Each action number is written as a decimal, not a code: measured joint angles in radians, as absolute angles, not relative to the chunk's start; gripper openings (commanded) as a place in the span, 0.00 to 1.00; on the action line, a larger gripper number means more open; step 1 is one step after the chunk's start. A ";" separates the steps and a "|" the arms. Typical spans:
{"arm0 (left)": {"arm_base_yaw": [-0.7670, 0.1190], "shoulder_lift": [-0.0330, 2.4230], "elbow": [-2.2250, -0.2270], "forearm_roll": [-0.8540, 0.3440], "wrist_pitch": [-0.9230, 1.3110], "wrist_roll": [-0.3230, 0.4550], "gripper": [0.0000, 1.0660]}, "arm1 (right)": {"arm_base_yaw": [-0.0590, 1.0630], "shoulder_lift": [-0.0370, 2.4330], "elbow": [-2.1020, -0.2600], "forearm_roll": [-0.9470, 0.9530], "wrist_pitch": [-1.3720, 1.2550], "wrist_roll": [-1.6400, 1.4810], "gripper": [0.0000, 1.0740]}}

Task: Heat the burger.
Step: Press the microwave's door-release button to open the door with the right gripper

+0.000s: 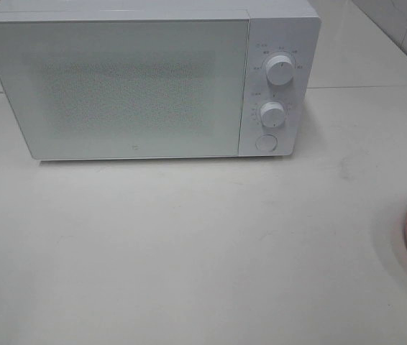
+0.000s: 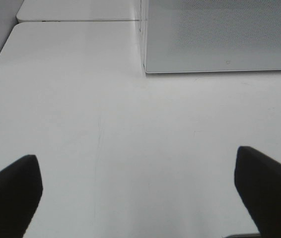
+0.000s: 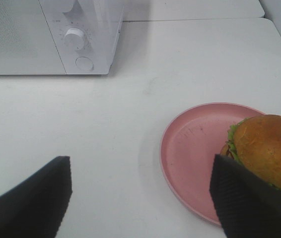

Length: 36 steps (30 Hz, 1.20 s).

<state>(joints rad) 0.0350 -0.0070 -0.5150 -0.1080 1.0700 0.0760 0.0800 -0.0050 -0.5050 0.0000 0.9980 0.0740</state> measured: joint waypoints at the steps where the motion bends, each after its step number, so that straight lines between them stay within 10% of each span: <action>1: 0.035 -0.007 -0.515 -0.108 1.070 0.076 0.92 | 0.080 -0.005 -0.505 0.000 0.998 0.074 0.70; 36: 0.035 -0.007 -0.515 -0.108 1.070 0.076 0.92 | 0.080 0.169 -0.530 0.010 0.864 0.075 0.70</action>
<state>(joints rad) 0.0350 -0.0070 -0.5150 -0.1080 1.0700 0.0760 0.0800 0.1690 -0.5300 0.0100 0.8640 0.0750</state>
